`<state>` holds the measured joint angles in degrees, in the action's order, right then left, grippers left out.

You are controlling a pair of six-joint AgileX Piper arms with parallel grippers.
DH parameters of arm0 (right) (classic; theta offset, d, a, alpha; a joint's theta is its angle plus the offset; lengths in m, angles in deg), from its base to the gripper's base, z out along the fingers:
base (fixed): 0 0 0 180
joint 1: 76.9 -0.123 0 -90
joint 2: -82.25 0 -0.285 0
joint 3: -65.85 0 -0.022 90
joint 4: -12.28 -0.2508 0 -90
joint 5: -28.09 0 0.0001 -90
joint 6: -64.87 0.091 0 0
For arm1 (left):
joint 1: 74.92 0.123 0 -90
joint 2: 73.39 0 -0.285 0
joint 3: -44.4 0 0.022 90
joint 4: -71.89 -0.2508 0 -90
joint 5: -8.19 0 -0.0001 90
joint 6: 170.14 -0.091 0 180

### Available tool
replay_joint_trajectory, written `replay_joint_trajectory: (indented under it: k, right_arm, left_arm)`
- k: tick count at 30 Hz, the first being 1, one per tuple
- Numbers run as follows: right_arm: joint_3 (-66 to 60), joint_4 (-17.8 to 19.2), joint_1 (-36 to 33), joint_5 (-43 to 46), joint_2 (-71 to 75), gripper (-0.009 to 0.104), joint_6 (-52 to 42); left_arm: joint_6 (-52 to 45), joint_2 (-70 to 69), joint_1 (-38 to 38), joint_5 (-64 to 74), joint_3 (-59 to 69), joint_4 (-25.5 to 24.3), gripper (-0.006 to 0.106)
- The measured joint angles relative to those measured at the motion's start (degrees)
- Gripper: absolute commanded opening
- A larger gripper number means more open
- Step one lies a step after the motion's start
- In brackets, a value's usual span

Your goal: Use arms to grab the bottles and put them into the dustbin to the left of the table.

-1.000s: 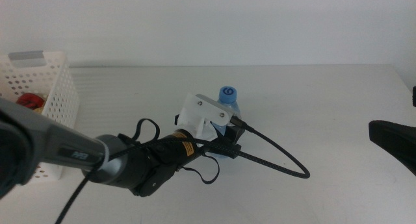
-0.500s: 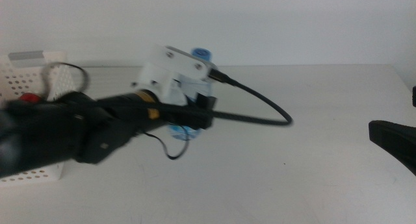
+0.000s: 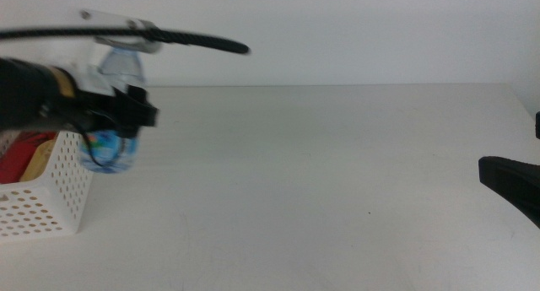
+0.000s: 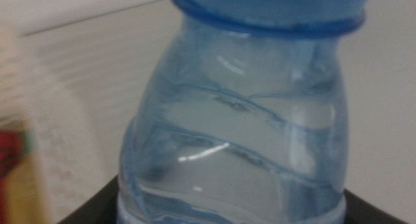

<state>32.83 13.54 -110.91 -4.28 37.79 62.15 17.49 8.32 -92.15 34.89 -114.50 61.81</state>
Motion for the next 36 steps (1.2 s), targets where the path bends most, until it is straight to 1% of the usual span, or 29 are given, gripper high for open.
replay_joint_trajectory:
  k: [3, 8, 14, 22, 29, 36]
  right_arm:
    - [0.0, 0.0, 0.0, 0.0, 0.0, 0.063, 0.0]
    - [0.0, 0.0, 0.0, 0.0, 0.0, 0.063, 0.0]
    - [0.0, 0.0, 0.0, 0.0, 0.0, 0.063, 0.0]
    - [0.0, 0.0, 0.0, 0.0, 0.0, 0.063, 0.0]
    - [0.0, 0.0, 0.0, 0.0, 0.0, 0.063, 0.0]
    - [0.0, 0.0, 0.0, 0.0, 0.0, 0.063, 0.0]
  left_arm:
    - [-3.0, 0.0, 4.1, 4.8, -3.5, 0.9, -0.004]
    - [-7.6, 0.5, 12.7, 10.2, -9.8, 4.3, -0.004]
    - [-11.6, 5.3, 21.0, 16.4, -17.5, 7.5, -0.004]
    - [-13.2, 15.0, 26.5, 22.5, -24.7, 8.5, -0.004]
    - [-13.4, 21.6, 29.8, 23.2, -25.1, 8.7, -0.004]
    - [-13.4, 25.9, 30.4, 22.6, -25.4, 8.1, -0.004]
